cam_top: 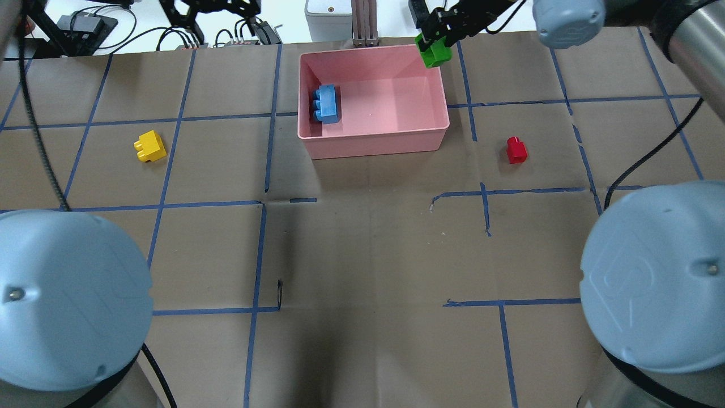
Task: Put all blocks into box
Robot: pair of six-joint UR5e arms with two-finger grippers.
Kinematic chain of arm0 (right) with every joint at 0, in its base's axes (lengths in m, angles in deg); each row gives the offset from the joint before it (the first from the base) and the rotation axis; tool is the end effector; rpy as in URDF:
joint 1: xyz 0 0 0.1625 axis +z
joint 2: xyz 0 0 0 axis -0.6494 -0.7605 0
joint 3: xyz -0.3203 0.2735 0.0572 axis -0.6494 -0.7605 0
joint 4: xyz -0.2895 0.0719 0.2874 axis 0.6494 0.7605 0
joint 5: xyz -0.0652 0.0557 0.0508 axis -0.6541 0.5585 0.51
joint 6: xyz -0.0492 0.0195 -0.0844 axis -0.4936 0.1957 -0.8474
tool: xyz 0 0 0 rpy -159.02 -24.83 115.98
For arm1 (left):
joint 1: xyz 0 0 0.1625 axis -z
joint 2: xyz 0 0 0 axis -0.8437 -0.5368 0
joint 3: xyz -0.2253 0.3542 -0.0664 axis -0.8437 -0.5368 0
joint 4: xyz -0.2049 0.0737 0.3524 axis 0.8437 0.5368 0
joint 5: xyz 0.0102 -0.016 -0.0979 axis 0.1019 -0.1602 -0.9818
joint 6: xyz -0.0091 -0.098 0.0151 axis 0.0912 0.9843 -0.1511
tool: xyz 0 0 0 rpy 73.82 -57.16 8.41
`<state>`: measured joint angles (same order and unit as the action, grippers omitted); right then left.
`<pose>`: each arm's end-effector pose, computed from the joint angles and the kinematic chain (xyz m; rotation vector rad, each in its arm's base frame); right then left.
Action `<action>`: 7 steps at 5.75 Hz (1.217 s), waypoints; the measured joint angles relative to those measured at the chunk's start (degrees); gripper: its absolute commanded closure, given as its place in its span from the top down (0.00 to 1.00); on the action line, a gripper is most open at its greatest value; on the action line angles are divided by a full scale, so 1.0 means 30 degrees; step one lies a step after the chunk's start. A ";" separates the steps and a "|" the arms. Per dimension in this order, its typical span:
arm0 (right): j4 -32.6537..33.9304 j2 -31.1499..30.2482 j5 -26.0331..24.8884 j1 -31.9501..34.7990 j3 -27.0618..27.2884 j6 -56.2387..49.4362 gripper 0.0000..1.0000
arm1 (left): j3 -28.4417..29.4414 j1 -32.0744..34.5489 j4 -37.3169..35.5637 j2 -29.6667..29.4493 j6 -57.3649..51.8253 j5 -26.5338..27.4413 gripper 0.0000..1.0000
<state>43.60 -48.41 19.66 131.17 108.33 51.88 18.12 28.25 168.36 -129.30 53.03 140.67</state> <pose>0.1911 -0.7351 0.3693 -0.4808 2.5912 -0.4242 -0.0845 -0.7155 0.4656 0.1541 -3.1018 0.0395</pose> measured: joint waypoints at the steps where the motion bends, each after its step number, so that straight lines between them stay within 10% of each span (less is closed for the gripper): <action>1: 0.0968 0.0745 -0.0043 0.0911 -0.0409 0.1760 0.99 | -0.1336 -0.1643 0.0109 0.1008 -0.1084 0.0246 0.99; 5: 0.1462 0.0817 -0.0599 0.1521 -0.0299 0.2706 1.00 | -0.2500 -0.5927 -0.0683 0.0642 -0.0812 0.1105 0.99; 7: -0.0558 -0.0790 -0.5535 0.0110 -0.0228 0.1528 1.00 | -0.2293 -0.6628 -0.2278 -0.0973 0.2182 0.1163 0.99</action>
<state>41.93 -50.78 3.05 131.50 107.65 56.47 11.24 8.36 161.52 -132.22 59.58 144.16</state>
